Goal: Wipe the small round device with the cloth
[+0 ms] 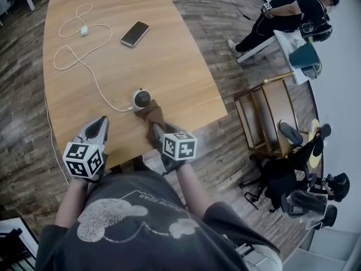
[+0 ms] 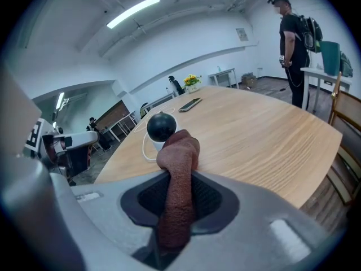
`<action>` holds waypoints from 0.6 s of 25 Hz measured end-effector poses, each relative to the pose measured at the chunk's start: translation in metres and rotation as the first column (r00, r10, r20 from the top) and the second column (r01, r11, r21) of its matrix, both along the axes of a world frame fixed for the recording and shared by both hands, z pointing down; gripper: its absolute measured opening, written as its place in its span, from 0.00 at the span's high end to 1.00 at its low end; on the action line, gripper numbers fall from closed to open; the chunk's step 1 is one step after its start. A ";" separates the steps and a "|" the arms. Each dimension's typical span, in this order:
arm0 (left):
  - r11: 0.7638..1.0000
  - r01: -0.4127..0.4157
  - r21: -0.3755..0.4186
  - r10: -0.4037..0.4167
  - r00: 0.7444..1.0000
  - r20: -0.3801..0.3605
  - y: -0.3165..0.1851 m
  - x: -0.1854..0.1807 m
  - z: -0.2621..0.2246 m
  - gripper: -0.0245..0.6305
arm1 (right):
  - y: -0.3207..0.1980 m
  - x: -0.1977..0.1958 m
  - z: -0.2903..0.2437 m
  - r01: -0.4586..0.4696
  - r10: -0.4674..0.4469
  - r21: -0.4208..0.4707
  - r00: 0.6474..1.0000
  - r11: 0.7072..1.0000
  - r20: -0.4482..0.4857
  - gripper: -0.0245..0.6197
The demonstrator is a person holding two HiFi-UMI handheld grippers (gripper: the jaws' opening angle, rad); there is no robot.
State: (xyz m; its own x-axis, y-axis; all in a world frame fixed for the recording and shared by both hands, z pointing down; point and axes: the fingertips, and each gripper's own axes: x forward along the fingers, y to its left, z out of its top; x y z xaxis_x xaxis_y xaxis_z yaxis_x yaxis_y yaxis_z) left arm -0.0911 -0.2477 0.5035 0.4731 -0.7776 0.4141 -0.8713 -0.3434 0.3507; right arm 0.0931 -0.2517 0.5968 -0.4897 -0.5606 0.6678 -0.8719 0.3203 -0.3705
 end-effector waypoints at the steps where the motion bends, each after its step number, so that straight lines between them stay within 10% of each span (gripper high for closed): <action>1: 1.000 0.005 0.003 -0.005 1.000 0.000 -0.001 -0.001 0.000 0.93 | -0.004 0.006 -0.007 -0.013 0.013 0.016 1.000 1.000 -0.001 0.84; 7: 0.999 0.031 0.019 -0.031 1.000 -0.002 -0.007 -0.003 -0.004 0.93 | -0.045 0.040 -0.049 -0.072 0.074 0.159 0.997 0.985 -0.003 0.84; 15: 0.995 0.098 0.035 -0.098 0.995 0.000 -0.007 -0.012 -0.011 0.93 | -0.080 0.011 -0.041 0.081 -0.079 0.178 0.997 0.981 -0.013 0.84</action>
